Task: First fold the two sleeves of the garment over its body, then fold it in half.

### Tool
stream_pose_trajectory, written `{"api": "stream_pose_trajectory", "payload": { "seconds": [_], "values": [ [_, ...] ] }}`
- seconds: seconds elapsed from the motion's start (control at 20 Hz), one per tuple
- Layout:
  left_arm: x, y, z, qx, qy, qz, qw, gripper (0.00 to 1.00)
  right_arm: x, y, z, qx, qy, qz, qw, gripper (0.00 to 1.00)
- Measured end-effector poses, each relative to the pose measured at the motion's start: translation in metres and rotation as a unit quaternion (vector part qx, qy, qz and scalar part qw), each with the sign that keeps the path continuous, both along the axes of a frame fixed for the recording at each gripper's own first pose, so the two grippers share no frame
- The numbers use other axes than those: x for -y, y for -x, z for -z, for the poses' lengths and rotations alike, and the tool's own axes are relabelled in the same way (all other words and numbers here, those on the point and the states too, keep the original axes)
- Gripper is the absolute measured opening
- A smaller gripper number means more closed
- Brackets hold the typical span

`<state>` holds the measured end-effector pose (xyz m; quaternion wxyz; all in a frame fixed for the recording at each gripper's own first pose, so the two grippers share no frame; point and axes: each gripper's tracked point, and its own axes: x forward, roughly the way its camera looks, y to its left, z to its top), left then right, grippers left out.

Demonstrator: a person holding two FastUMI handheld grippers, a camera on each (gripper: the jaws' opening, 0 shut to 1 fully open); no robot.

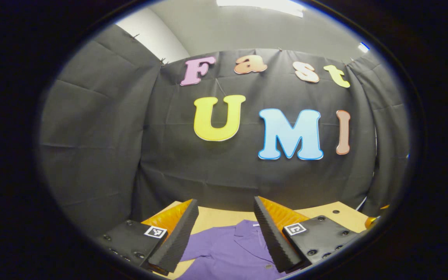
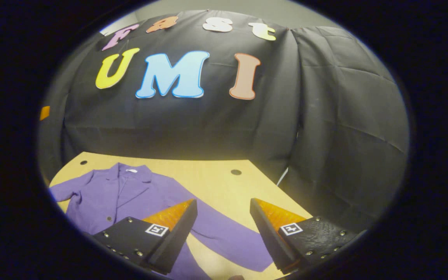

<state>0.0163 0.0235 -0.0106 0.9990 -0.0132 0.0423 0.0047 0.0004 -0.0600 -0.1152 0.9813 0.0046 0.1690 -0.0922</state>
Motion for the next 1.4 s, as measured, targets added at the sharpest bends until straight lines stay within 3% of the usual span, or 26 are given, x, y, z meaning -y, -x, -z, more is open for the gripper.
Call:
{"api": "stream_pose_trajectory", "payload": {
  "seconds": [0.3, 0.6, 0.8, 1.4],
  "values": [
    [-0.002, 0.0, 0.001, -0.001, 0.003, -0.001, 1.0, 0.93, 0.041, 0.019, 0.067, -0.085, -0.044, 0.068, 0.993, 0.89],
    [-0.013, 0.004, 0.003, -0.004, 0.001, -0.017, 1.0, 0.96, 0.063, 0.042, 0.127, -0.163, -0.095, 0.118, 0.975, 0.89],
    [-0.017, 0.007, 0.004, -0.006, -0.008, -0.02, 1.0, 0.96, 0.079, 0.053, 0.155, -0.201, -0.103, 0.147, 0.963, 0.89],
    [-0.018, 0.01, 0.01, -0.023, -0.015, -0.009, 1.0, 0.96, 0.083, 0.062, 0.198, -0.24, -0.156, 0.158, 0.945, 0.93]
  ]
}}
